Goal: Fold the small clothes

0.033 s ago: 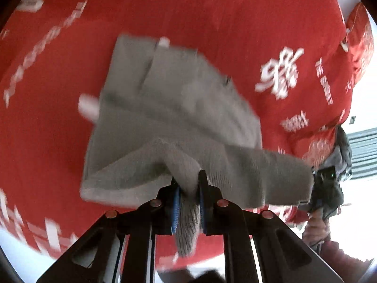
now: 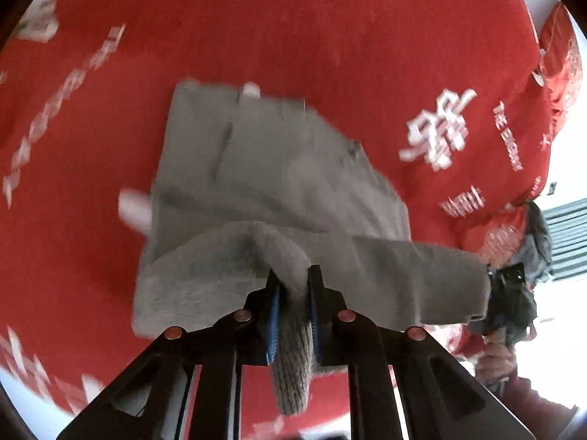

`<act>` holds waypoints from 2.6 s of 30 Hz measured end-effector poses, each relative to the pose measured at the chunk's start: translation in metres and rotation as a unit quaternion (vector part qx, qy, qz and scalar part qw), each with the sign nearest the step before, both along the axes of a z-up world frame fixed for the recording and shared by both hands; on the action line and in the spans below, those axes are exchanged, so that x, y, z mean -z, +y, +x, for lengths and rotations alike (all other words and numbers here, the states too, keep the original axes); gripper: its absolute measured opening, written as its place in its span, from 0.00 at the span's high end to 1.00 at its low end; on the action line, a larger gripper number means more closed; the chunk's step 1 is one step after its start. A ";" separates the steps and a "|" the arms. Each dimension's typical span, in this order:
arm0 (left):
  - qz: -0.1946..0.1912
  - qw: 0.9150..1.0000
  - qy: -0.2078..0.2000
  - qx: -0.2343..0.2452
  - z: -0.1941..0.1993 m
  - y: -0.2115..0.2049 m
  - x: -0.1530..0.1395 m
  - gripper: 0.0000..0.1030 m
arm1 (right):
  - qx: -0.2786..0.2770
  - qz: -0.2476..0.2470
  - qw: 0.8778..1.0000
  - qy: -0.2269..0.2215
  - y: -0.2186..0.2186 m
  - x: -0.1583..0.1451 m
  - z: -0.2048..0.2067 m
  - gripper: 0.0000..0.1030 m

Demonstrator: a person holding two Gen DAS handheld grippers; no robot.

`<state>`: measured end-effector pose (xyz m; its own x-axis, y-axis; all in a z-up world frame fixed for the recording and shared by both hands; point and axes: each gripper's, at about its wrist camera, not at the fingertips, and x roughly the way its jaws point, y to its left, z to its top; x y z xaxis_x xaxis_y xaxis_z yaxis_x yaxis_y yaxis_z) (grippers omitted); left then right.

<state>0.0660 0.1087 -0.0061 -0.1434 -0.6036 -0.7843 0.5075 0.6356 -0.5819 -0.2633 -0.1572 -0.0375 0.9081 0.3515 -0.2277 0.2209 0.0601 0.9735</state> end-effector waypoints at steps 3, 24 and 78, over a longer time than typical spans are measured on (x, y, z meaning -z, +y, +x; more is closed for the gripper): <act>0.012 1.000 -0.019 -0.012 0.037 -0.030 0.016 0.85 | 0.022 0.009 1.000 0.002 -0.034 0.015 0.022 0.90; 0.133 0.987 -0.014 0.089 0.015 -0.076 0.053 0.27 | -0.028 0.023 0.990 0.138 -0.080 0.063 0.046 0.45; 0.161 0.975 -0.057 0.144 0.027 -0.018 0.074 0.41 | -0.201 -0.267 0.899 0.284 0.039 0.028 0.132 0.66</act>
<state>0.0932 0.0907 -0.0801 -0.1711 -0.2707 -0.9473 0.7419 0.5972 -0.3047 -0.1311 -0.1186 -0.0660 0.4160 0.3271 -0.8485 0.5292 0.6717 0.5184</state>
